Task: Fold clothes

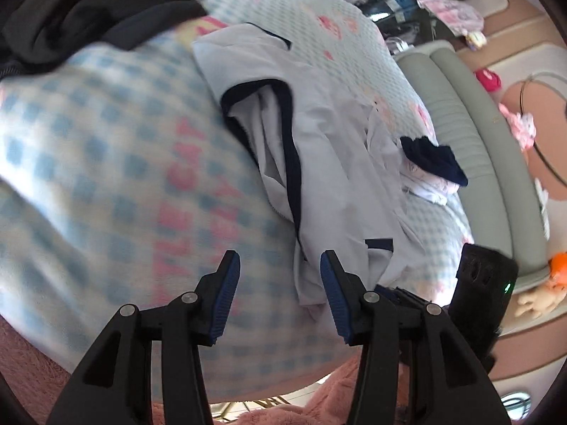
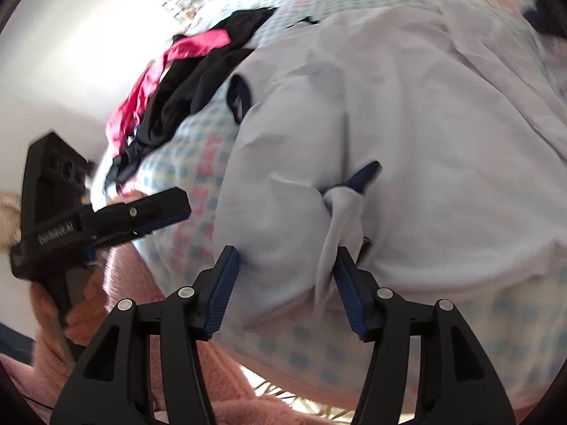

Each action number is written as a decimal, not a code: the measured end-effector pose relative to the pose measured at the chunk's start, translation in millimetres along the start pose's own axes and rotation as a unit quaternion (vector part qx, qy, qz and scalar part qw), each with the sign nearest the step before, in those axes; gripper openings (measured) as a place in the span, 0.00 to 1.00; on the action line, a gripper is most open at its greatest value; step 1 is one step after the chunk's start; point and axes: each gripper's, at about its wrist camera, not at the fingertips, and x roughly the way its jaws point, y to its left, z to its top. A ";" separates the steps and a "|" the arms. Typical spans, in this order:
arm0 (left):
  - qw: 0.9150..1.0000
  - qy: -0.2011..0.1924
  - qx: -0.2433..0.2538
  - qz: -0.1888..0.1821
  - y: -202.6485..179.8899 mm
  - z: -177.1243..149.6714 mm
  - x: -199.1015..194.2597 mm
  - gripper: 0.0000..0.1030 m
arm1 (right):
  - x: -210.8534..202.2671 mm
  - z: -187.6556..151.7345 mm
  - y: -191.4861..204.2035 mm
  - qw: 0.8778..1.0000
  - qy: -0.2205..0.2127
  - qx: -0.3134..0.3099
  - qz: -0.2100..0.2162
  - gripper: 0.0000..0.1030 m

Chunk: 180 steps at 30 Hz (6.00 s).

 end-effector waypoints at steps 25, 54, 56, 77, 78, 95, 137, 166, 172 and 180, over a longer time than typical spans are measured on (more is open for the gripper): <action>0.987 0.022 0.143 0.075 -72.9 33.3 89.1 0.49 | -135.4 -11.6 -127.9 0.970 -0.122 0.152 -0.147 0.28; 0.980 -0.112 0.155 0.057 -78.4 19.4 -71.8 0.07 | -120.3 3.3 -105.9 0.970 -0.124 0.155 -0.140 0.31; 0.983 -0.044 0.144 0.100 -57.5 11.4 -41.1 0.07 | -115.4 -0.4 -118.9 0.968 -0.110 0.186 -0.130 0.31; 0.999 0.004 0.037 -0.011 11.9 6.6 -61.6 0.50 | -62.2 -30.2 -108.5 0.972 -0.027 0.167 -0.160 0.43; 1.000 0.001 0.013 -0.010 20.3 8.2 -60.2 0.52 | -66.6 -32.1 -115.2 0.972 -0.033 0.189 -0.135 0.43; 0.980 0.004 -0.137 -0.143 36.6 28.7 -8.1 0.56 | -77.3 -19.2 -106.2 0.977 -0.058 0.199 -0.059 0.54; 0.991 0.037 -0.099 -0.087 11.8 36.9 47.5 0.60 | -115.3 -12.1 -100.6 0.981 -0.096 0.130 -0.107 0.06; 0.993 0.043 -0.088 -0.062 34.8 25.5 17.4 0.69 | -108.6 -25.7 -159.7 0.968 -0.086 0.203 -0.121 0.25; 0.991 0.095 -0.069 -0.059 34.3 4.1 28.3 0.64 | -115.2 -26.8 -169.9 0.958 -0.112 0.227 -0.134 0.15; 0.994 0.040 -0.095 -0.028 36.9 3.8 53.0 0.18 | -88.9 -22.8 -158.9 0.971 -0.064 0.214 -0.084 0.22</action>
